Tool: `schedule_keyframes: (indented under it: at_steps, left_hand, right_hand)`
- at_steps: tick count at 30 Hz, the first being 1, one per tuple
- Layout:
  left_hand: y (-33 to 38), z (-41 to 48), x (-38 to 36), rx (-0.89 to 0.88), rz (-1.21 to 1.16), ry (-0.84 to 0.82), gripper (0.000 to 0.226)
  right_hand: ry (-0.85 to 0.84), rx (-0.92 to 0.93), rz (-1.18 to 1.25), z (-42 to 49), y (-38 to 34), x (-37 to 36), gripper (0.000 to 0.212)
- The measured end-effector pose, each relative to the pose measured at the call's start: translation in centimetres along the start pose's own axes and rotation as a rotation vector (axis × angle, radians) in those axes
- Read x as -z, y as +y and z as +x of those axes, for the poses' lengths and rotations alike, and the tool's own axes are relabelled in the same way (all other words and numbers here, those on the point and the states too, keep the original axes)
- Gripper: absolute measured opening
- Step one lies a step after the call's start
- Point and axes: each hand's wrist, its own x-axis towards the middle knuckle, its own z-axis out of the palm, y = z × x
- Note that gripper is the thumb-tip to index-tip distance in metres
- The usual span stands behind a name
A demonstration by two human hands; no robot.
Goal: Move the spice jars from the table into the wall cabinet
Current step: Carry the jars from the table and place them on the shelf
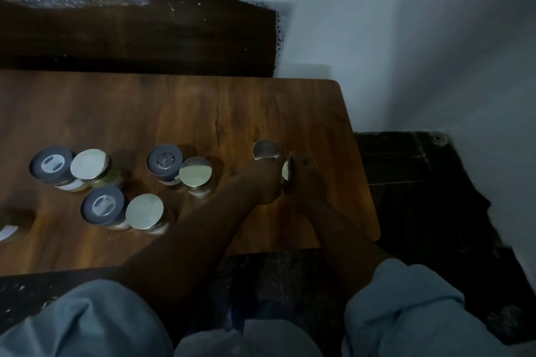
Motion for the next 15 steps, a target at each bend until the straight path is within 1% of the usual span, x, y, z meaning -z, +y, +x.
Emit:
schedule_keyframes:
  at_steps: [3,5,8,11,13,15]
  left_hand:
    - [-0.5,0.1,0.2,-0.045,0.036,-0.014,0.060]
    - [-1.0,0.1,0.6,-0.092,0.044,0.012,0.056]
    - [-1.3,0.3,1.6,-0.106,0.000,0.031,0.043]
    - [-1.5,0.4,3.0,-0.141,-0.062,0.054,0.034]
    - [-1.7,0.2,4.4,-0.169,-0.062,0.071,0.044]
    - [-2.0,-0.2,6.1,-0.236,-0.041,0.047,0.063]
  right_hand:
    - [0.029,-0.012,0.043,0.6,0.5,-0.5,0.070]
    - [0.058,-0.030,0.068,0.4,0.7,-0.7,0.073]
    - [0.129,-0.046,0.152,-0.5,0.6,-0.6,0.077]
    - [0.185,-0.025,0.198,-1.6,-0.1,0.7,0.071]
    - [0.195,-0.004,0.240,-2.5,-1.0,2.3,0.064]
    - [0.184,0.051,0.343,-3.6,-2.6,4.5,0.054]
